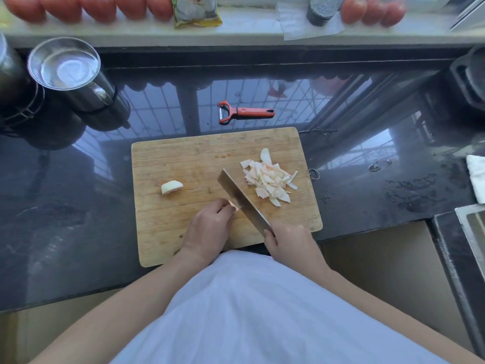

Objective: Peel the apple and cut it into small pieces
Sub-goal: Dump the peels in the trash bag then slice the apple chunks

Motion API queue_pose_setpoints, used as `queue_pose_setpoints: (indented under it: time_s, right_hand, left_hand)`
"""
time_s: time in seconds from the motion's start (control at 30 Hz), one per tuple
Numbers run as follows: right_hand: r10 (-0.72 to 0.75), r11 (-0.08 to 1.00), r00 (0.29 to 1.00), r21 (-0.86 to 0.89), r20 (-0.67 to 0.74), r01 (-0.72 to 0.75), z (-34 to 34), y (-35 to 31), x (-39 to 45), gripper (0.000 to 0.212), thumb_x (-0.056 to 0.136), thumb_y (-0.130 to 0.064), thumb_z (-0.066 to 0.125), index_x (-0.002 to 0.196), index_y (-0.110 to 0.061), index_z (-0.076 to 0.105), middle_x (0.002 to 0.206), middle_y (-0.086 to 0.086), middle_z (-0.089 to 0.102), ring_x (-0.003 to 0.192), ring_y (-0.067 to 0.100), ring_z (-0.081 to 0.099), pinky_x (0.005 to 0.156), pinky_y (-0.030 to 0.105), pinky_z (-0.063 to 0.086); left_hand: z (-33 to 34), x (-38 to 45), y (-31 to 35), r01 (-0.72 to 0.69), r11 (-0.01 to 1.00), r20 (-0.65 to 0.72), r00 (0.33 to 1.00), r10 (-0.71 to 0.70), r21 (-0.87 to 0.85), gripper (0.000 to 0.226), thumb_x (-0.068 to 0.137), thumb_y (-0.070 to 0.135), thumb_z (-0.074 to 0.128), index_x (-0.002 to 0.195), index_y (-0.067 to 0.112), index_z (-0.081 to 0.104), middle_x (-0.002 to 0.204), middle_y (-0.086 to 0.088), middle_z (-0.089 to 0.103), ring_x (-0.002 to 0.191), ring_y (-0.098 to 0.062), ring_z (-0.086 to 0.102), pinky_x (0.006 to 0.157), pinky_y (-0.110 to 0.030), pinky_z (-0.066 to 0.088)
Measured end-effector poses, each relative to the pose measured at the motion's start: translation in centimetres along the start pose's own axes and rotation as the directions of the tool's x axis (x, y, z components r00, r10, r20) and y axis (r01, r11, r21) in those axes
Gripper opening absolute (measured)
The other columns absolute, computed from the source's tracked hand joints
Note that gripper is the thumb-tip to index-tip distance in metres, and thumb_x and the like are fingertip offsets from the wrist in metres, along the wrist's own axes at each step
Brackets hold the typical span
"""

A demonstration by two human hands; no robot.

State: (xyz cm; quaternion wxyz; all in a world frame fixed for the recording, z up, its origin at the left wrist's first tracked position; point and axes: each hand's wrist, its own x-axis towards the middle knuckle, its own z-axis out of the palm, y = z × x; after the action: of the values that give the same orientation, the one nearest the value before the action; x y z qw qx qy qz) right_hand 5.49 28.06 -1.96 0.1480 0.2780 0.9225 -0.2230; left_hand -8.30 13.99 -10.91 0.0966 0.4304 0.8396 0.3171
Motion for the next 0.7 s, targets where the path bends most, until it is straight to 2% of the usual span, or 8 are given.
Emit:
queue_pose_setpoints:
  time_s: [0.23, 0.43, 0.53, 0.63, 0.7]
  right_hand:
    - [0.017, 0.997, 0.997, -0.081, 0.071, -0.011, 0.2, 0.0, -0.5, 0.025, 0.099, -0.029, 0.044, 0.078, -0.018, 0.039, 0.072, 0.012, 0.061, 0.067, 0.035, 0.058, 0.057, 0.039, 0.047]
    - [0.05, 0.978, 0.995, -0.206, 0.092, -0.03, 0.1, 0.6, -1.6, 0.016, 0.097, -0.025, 0.044, 0.089, -0.015, 0.054, 0.079, 0.007, 0.062, 0.069, 0.033, 0.06, 0.06, 0.038, 0.051]
    - [0.037, 0.966, 0.994, -0.257, 0.104, -0.01, 0.5, -0.3, -0.4, 0.013, 0.094, -0.014, 0.048, 0.082, -0.011, 0.053, 0.069, 0.008, 0.059, 0.058, 0.031, 0.049, 0.05, 0.033, 0.037]
    - [-0.032, 0.959, 0.999, -0.281, 0.037, 0.041, 1.5, -1.8, 2.2, 0.016, 0.085, -0.009, 0.062, 0.072, -0.013, 0.054, 0.058, 0.009, 0.06, 0.048, 0.031, 0.052, 0.045, 0.029, 0.03]
    - [-0.036, 0.977, 0.999, -0.211, -0.002, 0.035, 1.6, -2.5, 3.6, 0.014, 0.093, -0.016, 0.056, 0.079, -0.012, 0.058, 0.067, 0.012, 0.063, 0.059, 0.035, 0.061, 0.048, 0.033, 0.037]
  left_hand:
    - [0.1, 0.0, 0.1, 0.0, 1.0, -0.022, 1.0, 0.001, 0.019, 0.009, 0.087, 0.003, 0.072, 0.095, 0.007, 0.075, 0.093, -0.007, 0.069, 0.074, -0.032, 0.064, 0.055, -0.038, 0.052]
    - [0.1, 0.0, 0.0, -0.011, 0.999, -0.026, 1.0, 0.012, 0.039, 0.009, 0.089, 0.005, 0.07, 0.096, 0.008, 0.074, 0.092, -0.006, 0.067, 0.072, -0.033, 0.062, 0.053, -0.036, 0.05]
    - [0.0, -0.1, 0.0, -0.005, 0.999, -0.005, 1.0, 0.005, 0.04, 0.015, 0.091, 0.009, 0.066, 0.104, 0.011, 0.075, 0.094, -0.005, 0.067, 0.075, -0.032, 0.063, 0.055, -0.039, 0.052]
    - [-0.2, 0.2, 0.3, 0.003, 0.999, -0.006, 1.0, -0.003, 0.04, 0.007, 0.092, 0.008, 0.07, 0.097, 0.011, 0.074, 0.089, -0.004, 0.065, 0.071, -0.032, 0.061, 0.052, -0.038, 0.049]
    - [-0.3, 0.3, 0.5, 0.016, 0.999, -0.002, 1.0, -0.016, 0.038, 0.003, 0.092, 0.009, 0.071, 0.093, 0.011, 0.073, 0.089, -0.003, 0.063, 0.07, -0.032, 0.06, 0.051, -0.035, 0.046]
